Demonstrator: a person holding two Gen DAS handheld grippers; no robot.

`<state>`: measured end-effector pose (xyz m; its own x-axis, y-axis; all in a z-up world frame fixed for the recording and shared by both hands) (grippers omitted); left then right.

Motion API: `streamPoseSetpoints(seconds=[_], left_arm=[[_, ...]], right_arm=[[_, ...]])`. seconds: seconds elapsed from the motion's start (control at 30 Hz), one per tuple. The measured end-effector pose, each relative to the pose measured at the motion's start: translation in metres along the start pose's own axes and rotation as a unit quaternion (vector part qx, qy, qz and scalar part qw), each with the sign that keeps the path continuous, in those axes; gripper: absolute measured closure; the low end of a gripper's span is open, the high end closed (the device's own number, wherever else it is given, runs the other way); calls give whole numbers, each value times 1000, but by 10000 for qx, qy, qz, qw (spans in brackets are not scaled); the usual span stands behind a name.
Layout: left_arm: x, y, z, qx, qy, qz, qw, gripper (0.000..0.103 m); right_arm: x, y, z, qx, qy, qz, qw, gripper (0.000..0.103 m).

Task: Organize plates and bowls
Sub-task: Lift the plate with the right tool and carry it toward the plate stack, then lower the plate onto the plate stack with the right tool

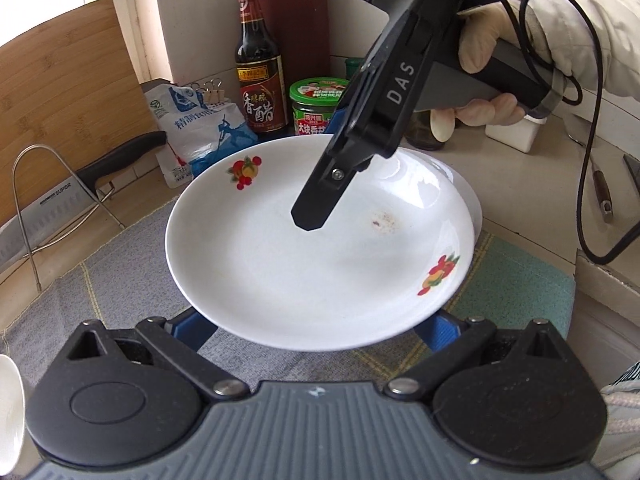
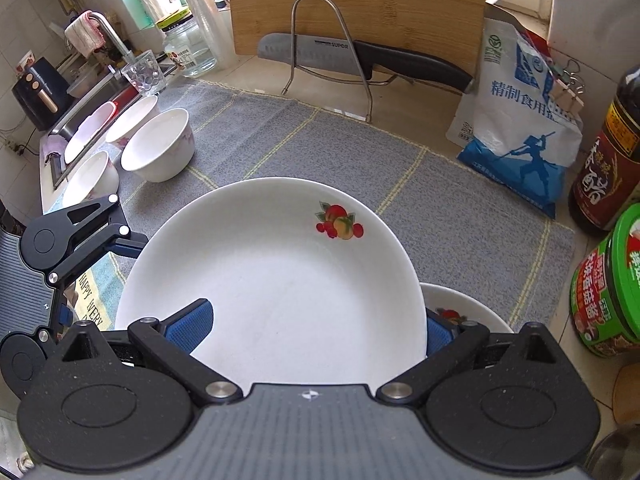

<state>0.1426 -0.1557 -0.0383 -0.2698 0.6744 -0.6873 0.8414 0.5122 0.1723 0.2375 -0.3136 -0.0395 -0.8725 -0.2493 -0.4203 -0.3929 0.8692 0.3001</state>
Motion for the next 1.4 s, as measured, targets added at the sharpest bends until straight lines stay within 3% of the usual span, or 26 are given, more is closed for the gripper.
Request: streamPoseSetpoints(seconds=[0.5, 1.4], left_arm=[[-13, -15, 24, 390, 82, 302, 9988, 1], [-19, -12, 40, 693, 293, 508, 9959, 1]], right_arm=[[36, -36, -16, 181, -107, 460, 9987, 0], [55, -53, -6, 366, 5, 639, 9973, 0]])
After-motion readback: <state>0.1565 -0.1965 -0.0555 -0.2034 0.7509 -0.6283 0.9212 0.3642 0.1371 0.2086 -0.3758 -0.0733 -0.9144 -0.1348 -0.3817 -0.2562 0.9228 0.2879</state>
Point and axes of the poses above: each gripper's, at about its wrist camera, not at the fingertips, and z roughly the way its jaws point, y to its left, x to its underside, the point moved 1 cm from there along z, roughly the way its jaws point, and after that the axes turned 8 degrees about z, right-handed, at the moved point
